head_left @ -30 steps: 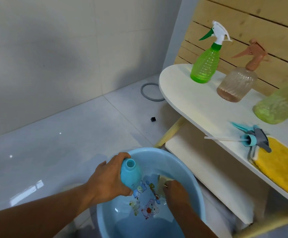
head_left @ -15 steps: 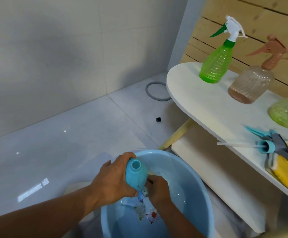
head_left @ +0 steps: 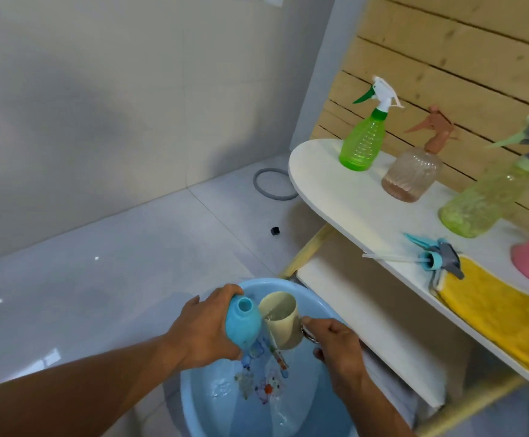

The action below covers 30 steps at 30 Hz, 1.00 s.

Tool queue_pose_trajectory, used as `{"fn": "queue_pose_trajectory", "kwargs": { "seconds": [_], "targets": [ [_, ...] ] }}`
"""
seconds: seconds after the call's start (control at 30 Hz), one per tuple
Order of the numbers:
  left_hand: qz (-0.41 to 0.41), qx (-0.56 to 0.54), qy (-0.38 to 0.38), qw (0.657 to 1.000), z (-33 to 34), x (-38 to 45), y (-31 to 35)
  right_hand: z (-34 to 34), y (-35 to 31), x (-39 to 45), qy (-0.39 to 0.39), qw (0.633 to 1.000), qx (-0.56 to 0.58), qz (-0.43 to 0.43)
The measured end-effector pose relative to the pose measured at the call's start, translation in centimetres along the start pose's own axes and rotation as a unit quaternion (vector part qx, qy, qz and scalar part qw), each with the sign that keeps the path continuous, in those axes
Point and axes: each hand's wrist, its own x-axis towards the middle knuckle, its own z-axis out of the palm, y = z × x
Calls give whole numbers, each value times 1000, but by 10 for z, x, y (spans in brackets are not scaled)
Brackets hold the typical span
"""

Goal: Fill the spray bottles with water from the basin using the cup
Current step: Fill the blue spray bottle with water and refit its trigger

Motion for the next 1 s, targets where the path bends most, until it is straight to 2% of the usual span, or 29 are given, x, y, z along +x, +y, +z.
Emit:
{"fn": "queue_pose_trajectory", "kwargs": {
  "seconds": [0.47, 1.0],
  "targets": [
    [8, 9, -31, 999, 0, -8, 22, -27, -85, -67, 21, 980, 10, -199],
    [13, -21, -39, 999, 12, 3, 23, -18, -117, -101, 16, 950, -95, -295]
  ]
}}
